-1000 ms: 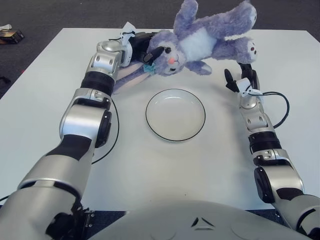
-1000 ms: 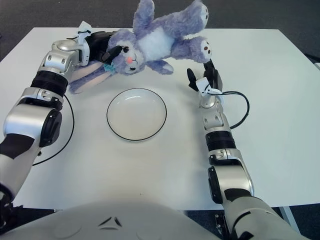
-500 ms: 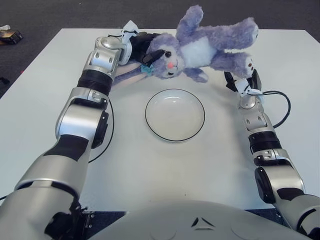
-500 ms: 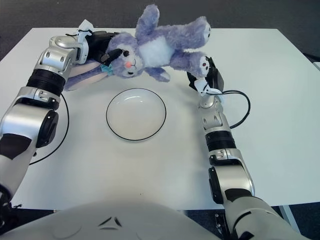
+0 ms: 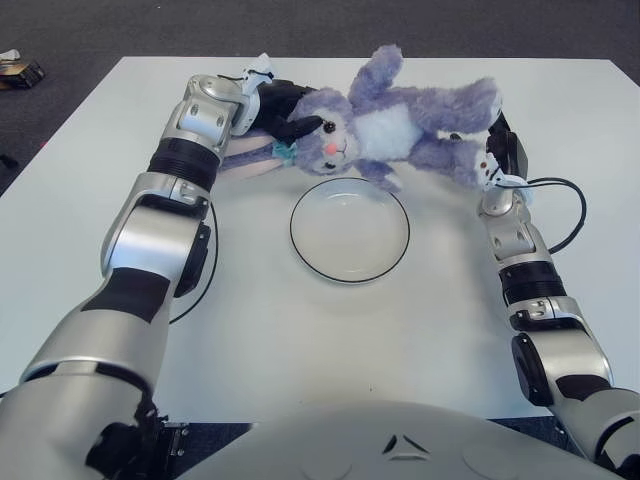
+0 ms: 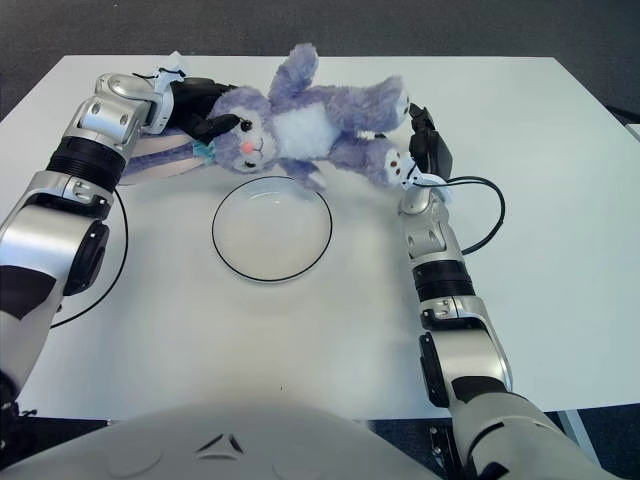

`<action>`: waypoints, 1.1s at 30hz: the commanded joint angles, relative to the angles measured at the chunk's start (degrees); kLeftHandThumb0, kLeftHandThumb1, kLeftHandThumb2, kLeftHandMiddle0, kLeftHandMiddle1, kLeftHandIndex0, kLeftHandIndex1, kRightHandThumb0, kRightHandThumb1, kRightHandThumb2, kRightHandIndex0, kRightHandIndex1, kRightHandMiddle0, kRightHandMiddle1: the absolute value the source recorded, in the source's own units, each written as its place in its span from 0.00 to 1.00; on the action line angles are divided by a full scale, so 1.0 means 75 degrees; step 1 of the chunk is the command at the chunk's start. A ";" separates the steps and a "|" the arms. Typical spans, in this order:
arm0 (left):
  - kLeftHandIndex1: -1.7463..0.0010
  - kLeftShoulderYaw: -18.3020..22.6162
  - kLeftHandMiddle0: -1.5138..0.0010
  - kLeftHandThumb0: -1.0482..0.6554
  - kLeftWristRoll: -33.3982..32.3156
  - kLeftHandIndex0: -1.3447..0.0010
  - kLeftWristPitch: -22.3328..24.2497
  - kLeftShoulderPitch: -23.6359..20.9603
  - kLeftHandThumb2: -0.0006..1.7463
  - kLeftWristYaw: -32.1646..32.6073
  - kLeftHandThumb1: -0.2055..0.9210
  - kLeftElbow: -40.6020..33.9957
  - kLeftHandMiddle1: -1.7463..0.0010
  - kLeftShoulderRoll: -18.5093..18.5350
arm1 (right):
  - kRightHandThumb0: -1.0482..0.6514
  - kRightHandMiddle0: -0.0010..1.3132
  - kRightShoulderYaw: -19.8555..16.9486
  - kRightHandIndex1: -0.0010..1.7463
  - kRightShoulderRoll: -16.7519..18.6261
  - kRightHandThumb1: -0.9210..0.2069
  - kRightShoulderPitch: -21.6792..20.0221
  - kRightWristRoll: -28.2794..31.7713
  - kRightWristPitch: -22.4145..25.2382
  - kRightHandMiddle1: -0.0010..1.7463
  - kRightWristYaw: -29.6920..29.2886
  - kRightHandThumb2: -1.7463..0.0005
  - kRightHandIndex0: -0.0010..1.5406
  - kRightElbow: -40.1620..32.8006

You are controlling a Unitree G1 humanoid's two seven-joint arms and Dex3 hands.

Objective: Put the doll into the plate.

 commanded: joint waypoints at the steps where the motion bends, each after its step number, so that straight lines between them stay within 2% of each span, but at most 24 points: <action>1: 0.00 -0.0070 0.68 0.86 0.0069 0.62 0.0067 -0.0199 0.63 -0.0203 0.60 -0.0228 0.00 0.0201 | 0.13 0.18 -0.0062 0.00 -0.0107 0.00 -0.0080 -0.0024 0.0054 0.13 0.0012 0.57 0.18 -0.0122; 10: 0.00 -0.0362 0.68 0.86 0.0270 0.61 0.0748 -0.0140 0.64 -0.0627 0.59 -0.0710 0.00 0.0425 | 0.13 0.18 -0.0094 0.00 -0.0150 0.00 -0.0072 0.0002 0.0103 0.12 0.0069 0.57 0.19 -0.0185; 18: 0.00 -0.0598 0.67 0.86 0.0104 0.60 0.1759 -0.0265 0.65 -0.1768 0.58 -0.0715 0.00 0.0619 | 0.13 0.18 -0.0122 0.00 -0.0190 0.00 -0.0062 0.0019 0.0127 0.12 0.0113 0.57 0.19 -0.0237; 24: 0.00 -0.0762 0.67 0.86 0.0170 0.60 0.2135 -0.0291 0.64 -0.2184 0.59 -0.0844 0.00 0.0765 | 0.13 0.18 -0.0125 0.00 -0.0203 0.00 -0.0070 0.0014 0.0166 0.12 0.0121 0.57 0.19 -0.0273; 33: 0.00 -0.0830 0.68 0.86 0.0155 0.59 0.2201 -0.0131 0.63 -0.2232 0.60 -0.1270 0.00 0.0942 | 0.13 0.19 -0.0122 0.01 -0.0210 0.00 -0.0060 0.0010 0.0206 0.13 0.0128 0.57 0.20 -0.0314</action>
